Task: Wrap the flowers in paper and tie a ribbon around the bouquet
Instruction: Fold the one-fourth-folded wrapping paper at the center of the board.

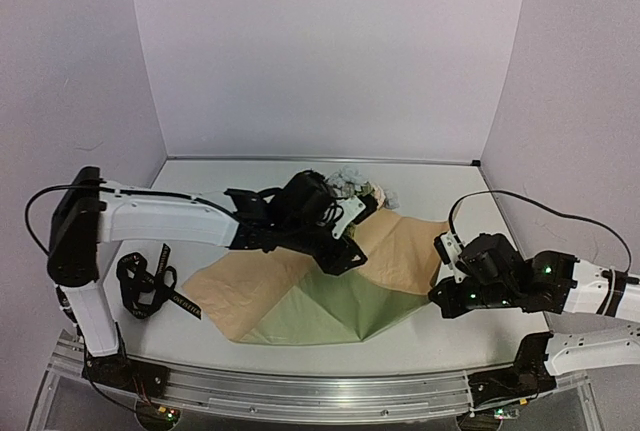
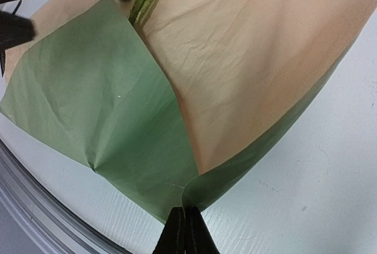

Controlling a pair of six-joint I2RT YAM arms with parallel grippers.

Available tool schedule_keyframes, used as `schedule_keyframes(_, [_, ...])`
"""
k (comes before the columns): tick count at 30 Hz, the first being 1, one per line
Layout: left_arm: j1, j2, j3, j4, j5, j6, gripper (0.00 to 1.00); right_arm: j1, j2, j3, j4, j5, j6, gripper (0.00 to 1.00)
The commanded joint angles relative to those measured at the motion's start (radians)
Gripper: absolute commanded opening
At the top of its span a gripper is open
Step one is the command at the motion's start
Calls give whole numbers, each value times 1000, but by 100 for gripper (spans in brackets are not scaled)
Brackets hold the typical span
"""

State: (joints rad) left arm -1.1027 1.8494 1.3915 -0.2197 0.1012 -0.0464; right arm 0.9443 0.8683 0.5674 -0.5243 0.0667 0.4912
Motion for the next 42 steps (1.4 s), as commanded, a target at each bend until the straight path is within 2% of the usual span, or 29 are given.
schedule_keyframes(1, [-5,-185,-203,-42,34,-118,42,6,-2,33,-9,31,-26,0])
schedule_keyframes(4, [-10,-243,-337,-67,67,-167,34,6,5,38,-11,30,-34,0])
schedule_keyframes(9, [-19,-238,-442,-43,79,-213,23,7,11,43,-14,29,-38,0])
schedule_keyframes(18, [-7,-94,-411,44,-33,-210,19,7,0,58,-34,32,-55,0])
schedule_keyframes(23, [1,-52,-404,61,-52,-235,19,11,49,113,-16,-1,-69,0])
schedule_keyframes(29, [1,-54,-431,89,-65,-255,19,28,221,272,41,-124,-60,0])
schedule_keyframes(42, [3,-97,-476,130,-100,-267,18,20,721,628,143,-466,93,0])
